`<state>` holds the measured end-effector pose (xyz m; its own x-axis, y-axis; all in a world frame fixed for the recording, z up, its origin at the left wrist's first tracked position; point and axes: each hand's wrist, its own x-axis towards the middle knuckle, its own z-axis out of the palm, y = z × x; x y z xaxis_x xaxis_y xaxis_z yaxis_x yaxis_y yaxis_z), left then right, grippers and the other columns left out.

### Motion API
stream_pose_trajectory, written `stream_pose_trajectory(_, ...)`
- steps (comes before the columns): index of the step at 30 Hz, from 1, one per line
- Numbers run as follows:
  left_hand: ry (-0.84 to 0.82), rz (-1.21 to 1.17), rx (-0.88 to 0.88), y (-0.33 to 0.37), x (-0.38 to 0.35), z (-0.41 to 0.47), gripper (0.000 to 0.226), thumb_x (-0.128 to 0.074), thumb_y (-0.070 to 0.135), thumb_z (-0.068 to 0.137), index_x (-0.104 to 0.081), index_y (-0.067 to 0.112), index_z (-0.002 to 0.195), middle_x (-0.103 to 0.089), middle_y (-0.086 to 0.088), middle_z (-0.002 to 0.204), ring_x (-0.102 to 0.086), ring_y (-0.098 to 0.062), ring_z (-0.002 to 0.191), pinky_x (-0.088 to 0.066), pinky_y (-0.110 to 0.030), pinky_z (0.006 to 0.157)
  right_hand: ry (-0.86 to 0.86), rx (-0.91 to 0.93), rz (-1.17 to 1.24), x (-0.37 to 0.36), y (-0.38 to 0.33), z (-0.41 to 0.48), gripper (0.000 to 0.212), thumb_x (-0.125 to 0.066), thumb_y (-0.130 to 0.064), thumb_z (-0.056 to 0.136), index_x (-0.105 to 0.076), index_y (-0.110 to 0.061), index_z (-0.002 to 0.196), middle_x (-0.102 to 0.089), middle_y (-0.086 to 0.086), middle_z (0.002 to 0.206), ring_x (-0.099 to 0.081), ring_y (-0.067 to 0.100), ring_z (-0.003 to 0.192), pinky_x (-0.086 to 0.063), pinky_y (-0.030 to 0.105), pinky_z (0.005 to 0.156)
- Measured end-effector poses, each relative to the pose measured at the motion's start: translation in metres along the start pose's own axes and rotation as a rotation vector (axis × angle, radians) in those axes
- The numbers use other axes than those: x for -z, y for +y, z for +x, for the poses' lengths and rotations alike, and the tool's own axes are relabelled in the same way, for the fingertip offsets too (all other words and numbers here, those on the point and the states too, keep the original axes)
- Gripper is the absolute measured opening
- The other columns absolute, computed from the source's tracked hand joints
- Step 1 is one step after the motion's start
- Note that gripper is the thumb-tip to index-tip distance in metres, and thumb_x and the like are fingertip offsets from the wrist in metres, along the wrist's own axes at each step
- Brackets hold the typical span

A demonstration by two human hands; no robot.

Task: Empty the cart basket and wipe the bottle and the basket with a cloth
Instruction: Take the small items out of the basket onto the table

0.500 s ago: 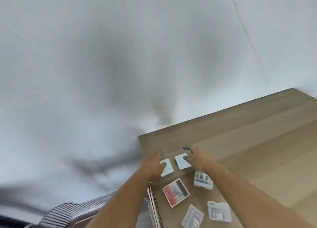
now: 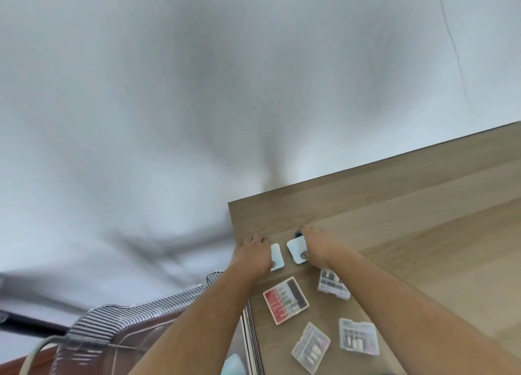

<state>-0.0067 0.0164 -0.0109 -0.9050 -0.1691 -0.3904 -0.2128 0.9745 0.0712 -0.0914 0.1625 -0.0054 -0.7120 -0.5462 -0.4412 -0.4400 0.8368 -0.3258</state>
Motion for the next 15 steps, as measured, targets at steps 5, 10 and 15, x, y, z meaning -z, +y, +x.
stream_pose_trajectory(5,-0.067,-0.011,0.003,0.009,-0.001,-0.005,0.055,-0.051,0.027,0.094,-0.030,0.002,0.138,-0.034,-0.018,0.144,-0.033,-0.033,0.131,-0.032,-0.043,0.104,-0.034,-0.098,-0.043,0.003,-0.006,-0.004,0.043,-0.055,-0.021,0.092,-0.042,-0.008,0.131,-0.047,0.014,0.137,-0.046,0.029,0.123,-0.039,0.033,0.096)
stream_pose_trajectory(10,-0.048,-0.426,-0.006,0.005,0.006,-0.014,0.047,-0.059,0.018,0.091,-0.035,0.014,0.131,-0.054,-0.012,0.131,-0.052,-0.024,0.106,-0.043,-0.035,0.090,0.038,-0.073,0.095,-0.009,-0.012,-0.011,0.037,-0.056,-0.010,0.089,-0.041,-0.011,0.123,-0.050,0.014,0.131,-0.051,0.029,0.112,-0.043,0.037,0.094)
stream_pose_trajectory(15,0.126,-0.741,-0.009,-0.022,0.029,-0.047,0.038,-0.068,0.019,0.084,-0.052,0.019,0.118,-0.062,-0.004,0.114,-0.055,-0.016,0.090,-0.042,-0.026,0.076,0.123,-0.098,0.526,-0.006,-0.019,-0.028,0.046,-0.066,-0.007,0.084,-0.041,-0.020,0.121,-0.057,0.010,0.122,-0.056,0.023,0.100,-0.048,0.035,0.092)
